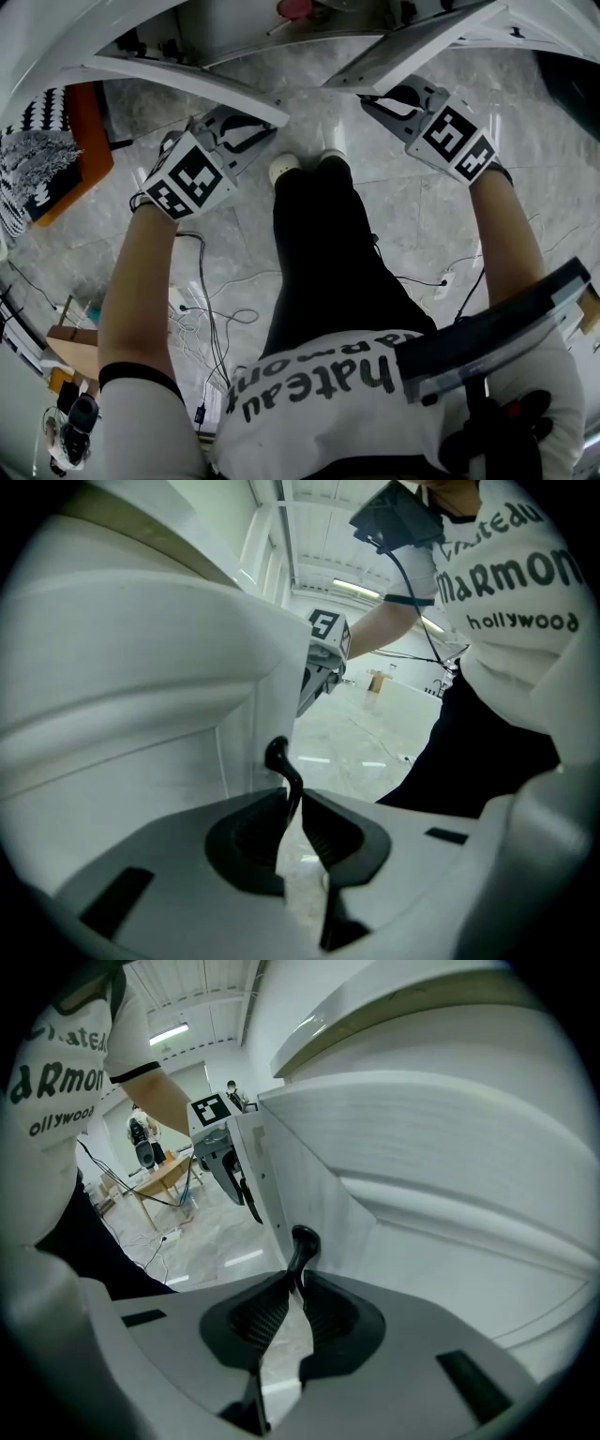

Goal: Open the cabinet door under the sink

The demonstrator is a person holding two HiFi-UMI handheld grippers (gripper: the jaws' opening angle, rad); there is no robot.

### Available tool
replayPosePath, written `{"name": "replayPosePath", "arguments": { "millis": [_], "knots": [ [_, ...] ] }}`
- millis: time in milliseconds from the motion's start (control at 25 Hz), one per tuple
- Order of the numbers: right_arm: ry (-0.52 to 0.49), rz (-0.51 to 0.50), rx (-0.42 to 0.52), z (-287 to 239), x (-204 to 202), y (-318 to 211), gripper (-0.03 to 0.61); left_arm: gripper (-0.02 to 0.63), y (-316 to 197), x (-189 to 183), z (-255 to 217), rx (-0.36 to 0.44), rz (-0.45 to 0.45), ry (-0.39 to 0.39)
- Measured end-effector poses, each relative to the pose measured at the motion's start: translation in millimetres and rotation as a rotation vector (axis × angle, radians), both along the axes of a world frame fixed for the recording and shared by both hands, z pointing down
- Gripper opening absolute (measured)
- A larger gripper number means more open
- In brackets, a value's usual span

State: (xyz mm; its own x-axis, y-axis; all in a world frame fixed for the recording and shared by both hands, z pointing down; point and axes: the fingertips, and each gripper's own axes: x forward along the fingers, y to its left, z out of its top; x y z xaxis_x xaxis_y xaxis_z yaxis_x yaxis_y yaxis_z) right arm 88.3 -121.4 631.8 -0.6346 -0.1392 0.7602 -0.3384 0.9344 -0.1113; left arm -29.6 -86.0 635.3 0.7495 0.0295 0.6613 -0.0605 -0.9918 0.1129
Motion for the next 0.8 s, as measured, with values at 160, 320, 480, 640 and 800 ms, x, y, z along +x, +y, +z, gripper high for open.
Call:
{"name": "replayPosePath", "arguments": {
  "millis": [160, 320, 480, 640, 800],
  "knots": [
    [0.021, -0.008, 0.001, 1.1, 4.5, 3.5, 0.046, 0.029, 8.1, -8.4, 4.5, -0.02, -0.006, -0.043],
    [0.058, -0.035, -0.004, 3.1, 10.1, 11.3, 0.046, 0.031, 14.2, -12.6, 5.1, -0.025, 0.001, -0.075],
    [0.088, -0.067, -0.013, 4.0, 18.2, 18.9, 0.046, 0.031, 21.1, -18.2, 4.0, -0.034, 0.017, -0.103],
    [0.113, -0.083, -0.019, 4.9, 25.6, 25.0, 0.046, 0.031, 31.0, -28.7, 7.6, -0.059, 0.008, -0.146],
    [0.124, -0.066, -0.026, 5.5, 28.5, 27.4, 0.046, 0.031, 38.5, -38.2, 9.3, -0.073, 0.01, -0.179]
  ]
}}
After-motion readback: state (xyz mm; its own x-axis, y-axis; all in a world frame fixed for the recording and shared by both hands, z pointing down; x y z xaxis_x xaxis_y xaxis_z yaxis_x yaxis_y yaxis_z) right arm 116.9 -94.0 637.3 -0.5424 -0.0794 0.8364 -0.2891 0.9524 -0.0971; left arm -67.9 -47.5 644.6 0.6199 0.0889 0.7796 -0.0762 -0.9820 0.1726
